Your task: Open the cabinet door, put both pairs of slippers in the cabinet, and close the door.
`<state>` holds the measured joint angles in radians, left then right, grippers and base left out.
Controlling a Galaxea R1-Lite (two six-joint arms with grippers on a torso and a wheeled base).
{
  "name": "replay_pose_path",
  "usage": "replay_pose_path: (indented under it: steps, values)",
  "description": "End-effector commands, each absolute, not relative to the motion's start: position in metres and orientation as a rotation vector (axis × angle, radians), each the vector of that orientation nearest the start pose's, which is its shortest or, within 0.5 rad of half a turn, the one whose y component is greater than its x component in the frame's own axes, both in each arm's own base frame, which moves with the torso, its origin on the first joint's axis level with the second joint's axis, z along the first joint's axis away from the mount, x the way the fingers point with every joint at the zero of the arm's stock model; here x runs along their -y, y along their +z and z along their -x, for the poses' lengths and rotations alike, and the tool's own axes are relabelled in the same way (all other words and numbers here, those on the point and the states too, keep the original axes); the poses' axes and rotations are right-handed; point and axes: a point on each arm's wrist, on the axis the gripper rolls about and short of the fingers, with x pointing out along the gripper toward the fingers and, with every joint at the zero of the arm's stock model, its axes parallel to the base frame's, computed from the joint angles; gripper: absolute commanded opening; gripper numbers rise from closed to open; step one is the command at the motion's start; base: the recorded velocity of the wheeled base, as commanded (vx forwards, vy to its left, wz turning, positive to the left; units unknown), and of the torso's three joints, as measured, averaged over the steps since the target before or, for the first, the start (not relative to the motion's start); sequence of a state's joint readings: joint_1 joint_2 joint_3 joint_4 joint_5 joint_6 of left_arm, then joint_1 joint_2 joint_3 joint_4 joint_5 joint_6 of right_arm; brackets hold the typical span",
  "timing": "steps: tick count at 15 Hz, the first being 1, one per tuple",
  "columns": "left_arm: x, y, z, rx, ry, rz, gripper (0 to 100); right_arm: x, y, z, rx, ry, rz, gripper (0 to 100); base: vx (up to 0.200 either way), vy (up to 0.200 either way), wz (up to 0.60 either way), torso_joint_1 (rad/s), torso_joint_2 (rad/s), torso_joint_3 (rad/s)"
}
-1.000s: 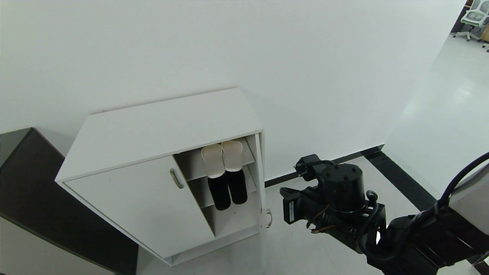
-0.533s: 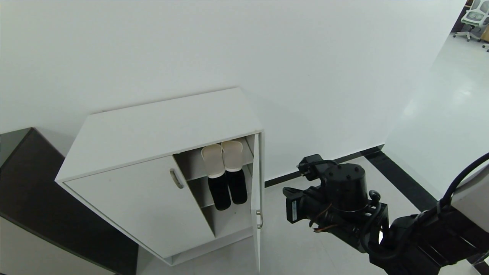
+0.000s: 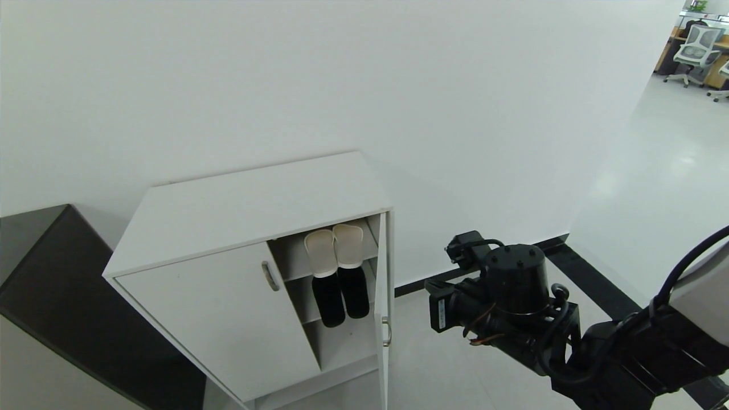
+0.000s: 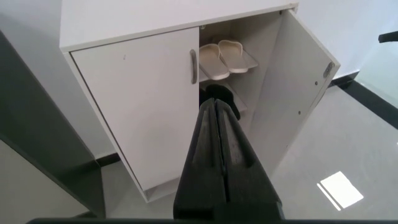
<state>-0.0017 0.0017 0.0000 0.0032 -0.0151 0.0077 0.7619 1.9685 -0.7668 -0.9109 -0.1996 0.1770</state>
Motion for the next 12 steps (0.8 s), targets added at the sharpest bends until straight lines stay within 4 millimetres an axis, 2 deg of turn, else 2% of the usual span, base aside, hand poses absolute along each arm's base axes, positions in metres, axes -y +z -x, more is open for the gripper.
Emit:
replay_pose_path:
  steps: [1, 4, 5, 6, 10, 12]
  values:
    - [0.0, 0.075, 0.023, -0.005, -0.017, -0.008, 0, -0.237, 0.106, -0.256, -0.322, 0.529, -0.028, 0, 0.0, 0.0, 0.0, -0.002, 0.0, 0.139]
    - [0.0, 0.075, 0.023, -0.005, -0.017, -0.009, 0, -0.249, 0.085, -0.268, -0.355, 0.526, -0.012, 0, 0.0, 0.0, 0.0, 0.001, 0.0, 0.025]
    - [0.0, 0.075, 0.023, -0.005, -0.017, -0.009, 0, -0.257, 0.072, -0.276, -0.351, 0.523, -0.011, 0, 0.0, 0.0, 0.0, 0.0, 0.0, 0.0]
    - [0.0, 0.075, 0.023, -0.005, -0.017, -0.009, 0, -0.257, 0.068, -0.279, -0.343, 0.519, -0.015, 0, 0.0, 0.0, 0.0, 0.0, 0.0, 0.0]
    - [0.0, 0.075, 0.023, -0.003, -0.017, -0.009, 0, -0.24, 0.067, -0.282, -0.306, 0.495, 0.054, 0, 0.0, 0.0, 0.0, 0.0, 0.0, 0.0]
    - [0.0, 0.075, 0.023, -0.005, -0.017, -0.011, 0, -0.241, 0.064, -0.282, -0.301, 0.5, 0.055, 0, 0.0, 0.0, 0.0, 0.0, 0.0, 0.0]
